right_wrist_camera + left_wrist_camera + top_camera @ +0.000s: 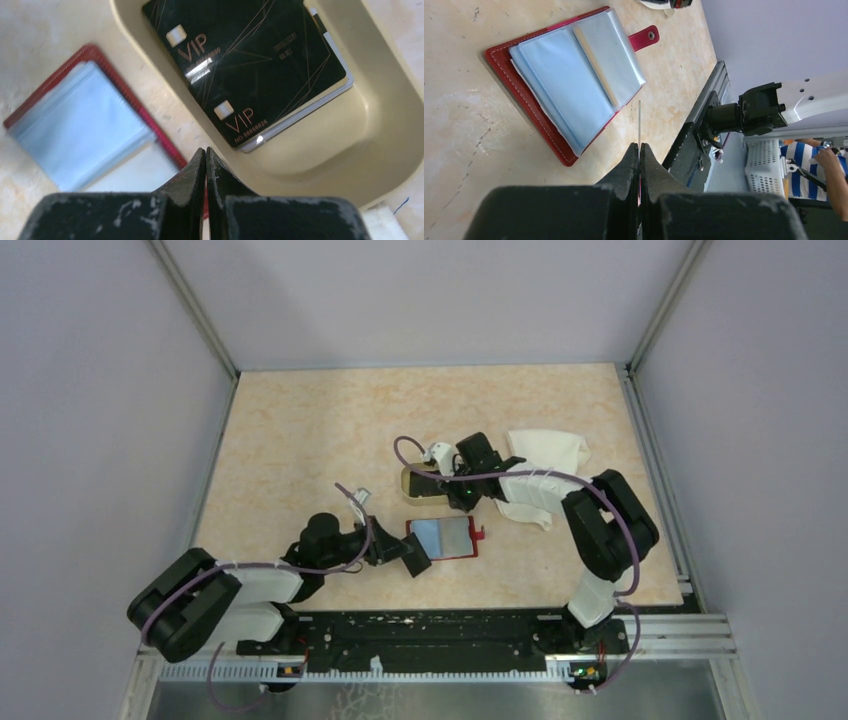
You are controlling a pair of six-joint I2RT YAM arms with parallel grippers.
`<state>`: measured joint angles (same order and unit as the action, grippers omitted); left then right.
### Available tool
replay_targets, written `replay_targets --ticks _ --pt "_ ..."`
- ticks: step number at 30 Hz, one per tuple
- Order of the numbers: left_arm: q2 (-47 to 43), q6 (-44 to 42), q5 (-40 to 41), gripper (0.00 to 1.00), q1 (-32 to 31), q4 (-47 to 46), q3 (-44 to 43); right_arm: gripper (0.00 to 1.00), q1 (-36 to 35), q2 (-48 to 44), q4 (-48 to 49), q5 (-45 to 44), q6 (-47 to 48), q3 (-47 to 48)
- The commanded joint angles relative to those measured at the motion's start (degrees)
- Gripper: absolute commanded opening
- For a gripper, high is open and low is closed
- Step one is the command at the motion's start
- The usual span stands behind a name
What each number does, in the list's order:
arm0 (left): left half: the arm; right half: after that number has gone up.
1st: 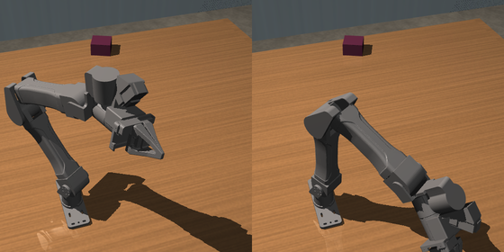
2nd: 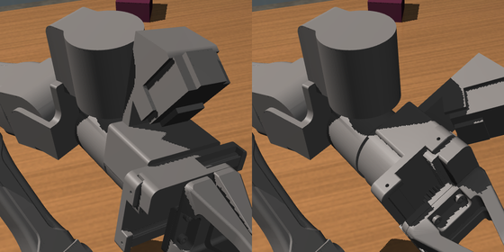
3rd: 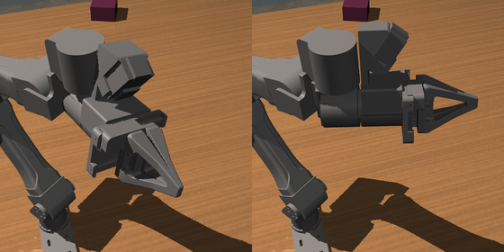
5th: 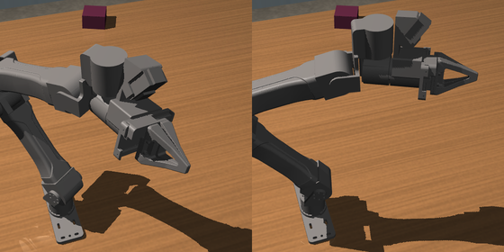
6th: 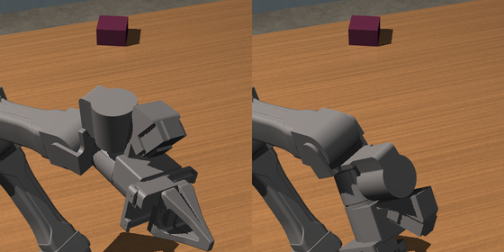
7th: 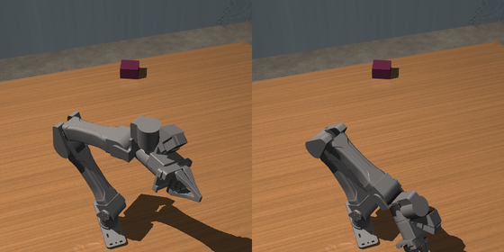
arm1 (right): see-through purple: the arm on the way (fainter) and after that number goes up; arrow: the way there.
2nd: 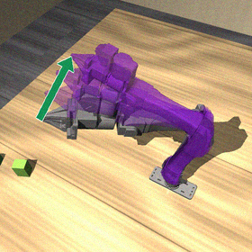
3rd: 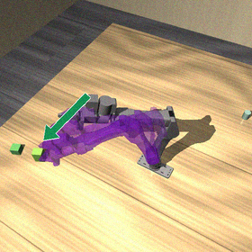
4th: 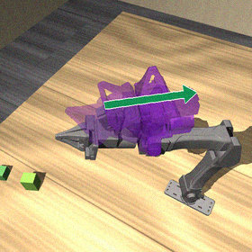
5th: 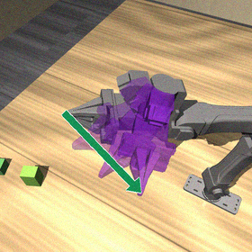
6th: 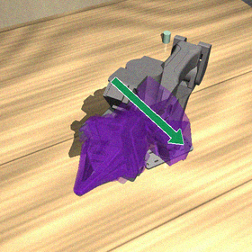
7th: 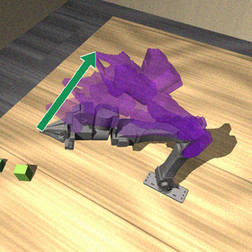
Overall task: Put the credit cards into the card holder
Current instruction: Insert the credit card into the card holder.
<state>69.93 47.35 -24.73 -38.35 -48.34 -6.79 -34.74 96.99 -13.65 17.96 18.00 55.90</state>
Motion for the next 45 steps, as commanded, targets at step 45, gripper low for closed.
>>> replay_targets --ticks 45 --pt "38.11 1.59 -27.26 0.0 12.24 -20.33 -17.69 0.24 -5.86 -4.55 -18.95 6.77 44.77 -3.61"
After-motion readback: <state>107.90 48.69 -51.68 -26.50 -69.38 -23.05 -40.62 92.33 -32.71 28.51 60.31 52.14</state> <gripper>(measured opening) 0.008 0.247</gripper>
